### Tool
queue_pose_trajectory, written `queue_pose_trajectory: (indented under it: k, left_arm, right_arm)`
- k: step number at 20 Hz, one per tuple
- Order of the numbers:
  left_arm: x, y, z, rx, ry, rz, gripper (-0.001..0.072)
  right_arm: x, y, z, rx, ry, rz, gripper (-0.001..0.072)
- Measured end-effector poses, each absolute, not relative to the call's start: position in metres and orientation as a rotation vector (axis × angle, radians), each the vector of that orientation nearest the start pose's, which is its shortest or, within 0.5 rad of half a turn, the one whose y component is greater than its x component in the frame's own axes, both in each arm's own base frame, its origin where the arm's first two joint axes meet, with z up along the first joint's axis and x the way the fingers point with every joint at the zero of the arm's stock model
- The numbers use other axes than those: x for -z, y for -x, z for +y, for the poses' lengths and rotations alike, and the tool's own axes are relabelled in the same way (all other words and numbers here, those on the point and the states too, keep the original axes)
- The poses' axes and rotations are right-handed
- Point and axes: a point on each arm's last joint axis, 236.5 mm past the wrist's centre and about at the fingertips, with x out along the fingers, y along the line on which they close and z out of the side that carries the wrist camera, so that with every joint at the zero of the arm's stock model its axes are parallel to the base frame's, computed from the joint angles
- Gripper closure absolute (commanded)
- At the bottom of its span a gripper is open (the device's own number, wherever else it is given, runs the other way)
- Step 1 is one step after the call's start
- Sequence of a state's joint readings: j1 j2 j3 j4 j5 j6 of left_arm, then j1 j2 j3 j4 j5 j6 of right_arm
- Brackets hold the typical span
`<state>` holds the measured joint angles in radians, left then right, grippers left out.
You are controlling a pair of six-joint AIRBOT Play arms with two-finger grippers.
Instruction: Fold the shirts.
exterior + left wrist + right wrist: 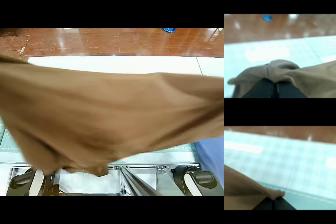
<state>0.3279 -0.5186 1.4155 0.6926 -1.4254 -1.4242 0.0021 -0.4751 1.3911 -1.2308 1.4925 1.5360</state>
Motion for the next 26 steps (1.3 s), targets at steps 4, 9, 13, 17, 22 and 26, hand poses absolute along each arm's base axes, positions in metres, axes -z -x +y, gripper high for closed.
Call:
queue_pose_trajectory:
  k: [4, 9, 13, 17, 22, 26]
  left_arm:
    - [-0.295, -0.299, -0.109, 0.565, 0.444, 0.555, 0.0690]
    - [-0.189, -0.424, -0.126, 0.525, 0.522, 0.729, 0.0690]
    - [-0.119, -0.482, -0.167, 0.520, 0.575, 0.864, 0.0690]
    - [-0.077, -0.502, -0.185, 0.497, 0.626, 0.950, 0.0204]
    - [-0.055, -0.476, -0.167, 0.519, 0.659, 1.135, 0.0196]
    - [-0.025, -0.396, -0.145, 0.545, 0.575, 1.407, 0.0196]
  right_arm:
    - [-0.225, -0.246, 0.086, -0.340, -0.178, 0.750, 0.0690]
    - [-0.132, -0.341, 0.083, -0.286, -0.267, 0.878, 0.0690]
    - [-0.065, -0.416, 0.073, -0.238, -0.354, 0.973, 0.0690]
    - [-0.014, -0.466, 0.060, -0.204, -0.423, 1.052, 0.0301]
    - [-0.002, -0.483, 0.012, -0.143, -0.515, 1.096, 0.0304]
    - [0.008, -0.452, -0.019, -0.123, -0.582, 1.186, 0.0304]
